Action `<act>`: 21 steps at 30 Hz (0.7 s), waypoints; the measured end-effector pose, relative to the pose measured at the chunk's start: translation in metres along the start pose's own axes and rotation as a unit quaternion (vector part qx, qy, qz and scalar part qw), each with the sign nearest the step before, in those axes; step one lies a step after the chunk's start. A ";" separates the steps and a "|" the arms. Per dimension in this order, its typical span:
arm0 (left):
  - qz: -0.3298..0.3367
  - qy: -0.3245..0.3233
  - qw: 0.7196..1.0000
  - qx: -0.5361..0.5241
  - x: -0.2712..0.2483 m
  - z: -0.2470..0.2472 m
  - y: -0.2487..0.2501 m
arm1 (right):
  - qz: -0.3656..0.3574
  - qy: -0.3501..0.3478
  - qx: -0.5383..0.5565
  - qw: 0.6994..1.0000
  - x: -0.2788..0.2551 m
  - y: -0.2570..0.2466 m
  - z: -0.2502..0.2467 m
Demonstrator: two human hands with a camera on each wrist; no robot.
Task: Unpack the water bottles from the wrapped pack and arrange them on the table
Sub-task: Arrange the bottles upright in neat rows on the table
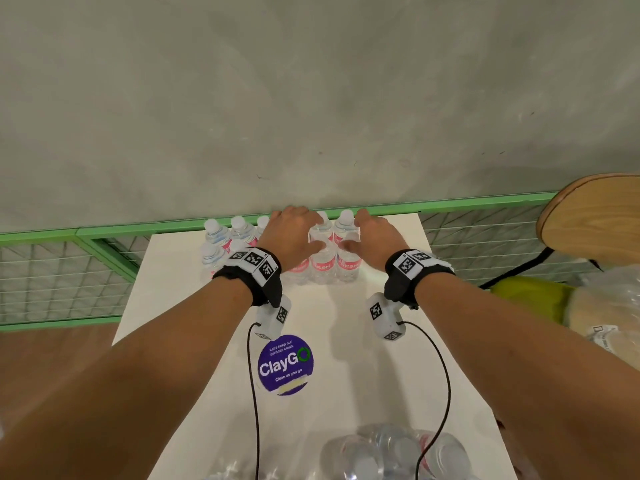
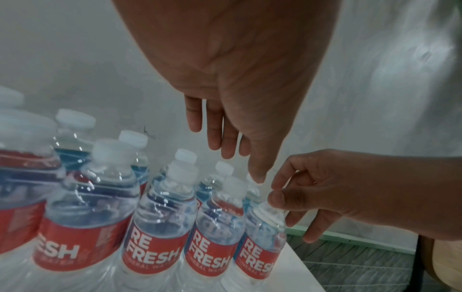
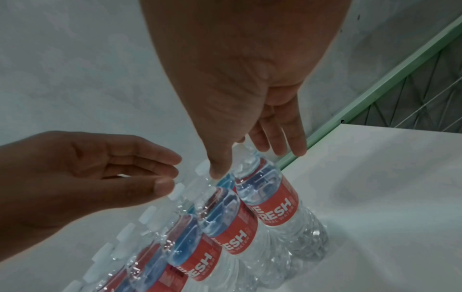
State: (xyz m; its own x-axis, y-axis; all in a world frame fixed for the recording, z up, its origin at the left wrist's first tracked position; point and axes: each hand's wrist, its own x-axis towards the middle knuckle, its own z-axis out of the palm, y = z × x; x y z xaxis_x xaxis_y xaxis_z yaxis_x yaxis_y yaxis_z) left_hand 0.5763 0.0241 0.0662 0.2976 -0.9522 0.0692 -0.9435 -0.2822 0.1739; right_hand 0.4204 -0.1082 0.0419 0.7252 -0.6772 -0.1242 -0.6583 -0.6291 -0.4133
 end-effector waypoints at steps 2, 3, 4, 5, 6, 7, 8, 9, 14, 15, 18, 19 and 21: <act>0.004 0.018 0.999 -0.030 -0.014 -0.017 -0.002 | -0.009 0.024 -0.014 1.000 -0.010 -0.010 -0.009; 0.009 0.020 0.998 -0.053 -0.026 -0.027 -0.003 | -0.017 0.038 -0.024 0.999 -0.020 -0.017 -0.014; 0.016 0.019 0.997 -0.075 -0.035 -0.037 -0.003 | -0.027 0.056 -0.035 0.997 -0.026 -0.024 -0.020; 0.020 0.016 0.995 -0.094 -0.045 -0.048 -0.001 | -0.037 0.071 -0.044 0.996 -0.035 -0.031 -0.026; 0.020 0.011 0.994 -0.104 -0.060 -0.058 0.000 | -0.045 0.083 -0.049 0.994 -0.047 -0.039 -0.029; 0.018 0.008 0.994 -0.107 -0.072 -0.068 0.002 | -0.052 0.091 -0.051 0.993 -0.058 -0.047 -0.034; 0.013 0.002 0.994 -0.107 -0.091 -0.076 0.003 | -0.059 0.092 -0.050 0.993 -0.073 -0.057 -0.035; 0.010 -0.007 0.994 -0.106 -0.105 -0.082 0.004 | -0.064 0.089 -0.049 0.993 -0.085 -0.065 -0.037; -0.027 -0.072 0.992 -0.101 -0.204 -0.090 0.002 | -0.086 0.050 -0.033 0.995 -0.172 -0.112 -0.020; -0.034 -0.085 0.991 -0.097 -0.222 -0.089 0.002 | -0.091 0.039 -0.031 0.995 -0.188 -0.121 -0.013; -0.050 -0.128 0.988 -0.071 -0.281 -0.081 0.002 | -0.105 -0.019 -0.041 0.993 -0.243 -0.144 0.016; -0.056 -0.147 0.986 -0.056 -0.297 -0.077 0.002 | -0.112 -0.040 -0.044 0.992 -0.258 -0.151 0.025; -0.066 -0.179 0.981 -0.034 -0.330 -0.066 0.000 | -0.129 -0.080 -0.053 0.987 -0.289 -0.165 0.046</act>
State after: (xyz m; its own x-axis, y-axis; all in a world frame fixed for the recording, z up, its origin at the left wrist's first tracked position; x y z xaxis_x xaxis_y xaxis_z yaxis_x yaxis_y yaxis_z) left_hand 0.4878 0.3465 0.1081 0.3350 -0.8914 -0.3052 -0.8842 -0.4093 0.2249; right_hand 0.3284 0.2088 0.1046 0.8887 -0.4250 -0.1720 -0.4583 -0.8149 -0.3548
